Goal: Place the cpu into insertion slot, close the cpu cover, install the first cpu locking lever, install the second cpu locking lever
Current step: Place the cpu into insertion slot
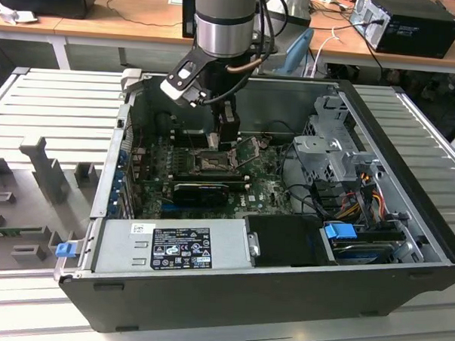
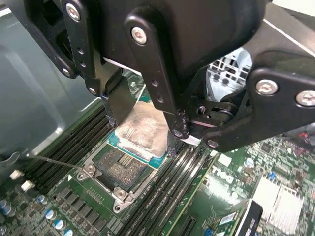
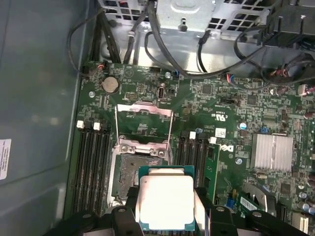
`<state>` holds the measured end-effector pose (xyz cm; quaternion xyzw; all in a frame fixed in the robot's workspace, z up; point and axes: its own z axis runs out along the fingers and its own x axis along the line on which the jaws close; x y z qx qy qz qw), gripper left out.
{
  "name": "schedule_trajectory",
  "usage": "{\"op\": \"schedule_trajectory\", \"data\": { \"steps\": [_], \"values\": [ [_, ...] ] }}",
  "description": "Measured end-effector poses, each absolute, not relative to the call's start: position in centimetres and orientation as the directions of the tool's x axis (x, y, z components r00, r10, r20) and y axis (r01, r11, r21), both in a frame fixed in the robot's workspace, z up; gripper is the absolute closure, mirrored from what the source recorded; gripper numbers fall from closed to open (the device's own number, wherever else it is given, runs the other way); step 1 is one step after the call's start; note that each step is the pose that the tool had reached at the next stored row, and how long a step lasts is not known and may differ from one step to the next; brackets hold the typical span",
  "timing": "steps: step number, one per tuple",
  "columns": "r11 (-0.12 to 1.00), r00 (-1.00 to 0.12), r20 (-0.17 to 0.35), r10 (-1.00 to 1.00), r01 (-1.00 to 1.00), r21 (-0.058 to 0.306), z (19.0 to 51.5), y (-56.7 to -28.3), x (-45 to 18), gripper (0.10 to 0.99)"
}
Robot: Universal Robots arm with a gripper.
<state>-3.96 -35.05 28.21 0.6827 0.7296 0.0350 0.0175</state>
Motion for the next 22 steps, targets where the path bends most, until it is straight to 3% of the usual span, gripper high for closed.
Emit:
{"op": "schedule_trajectory", "data": {
  "steps": [7, 22],
  "values": [
    [-0.031, 0.03, 0.018, 0.999, 0.997, 0.074, 27.8, -35.1, -3.9, 0.561],
    [-0.011, 0.009, 0.019, 1.0, 0.997, 0.074, 24.4, -34.0, -3.9, 0.561]
  ]
}}
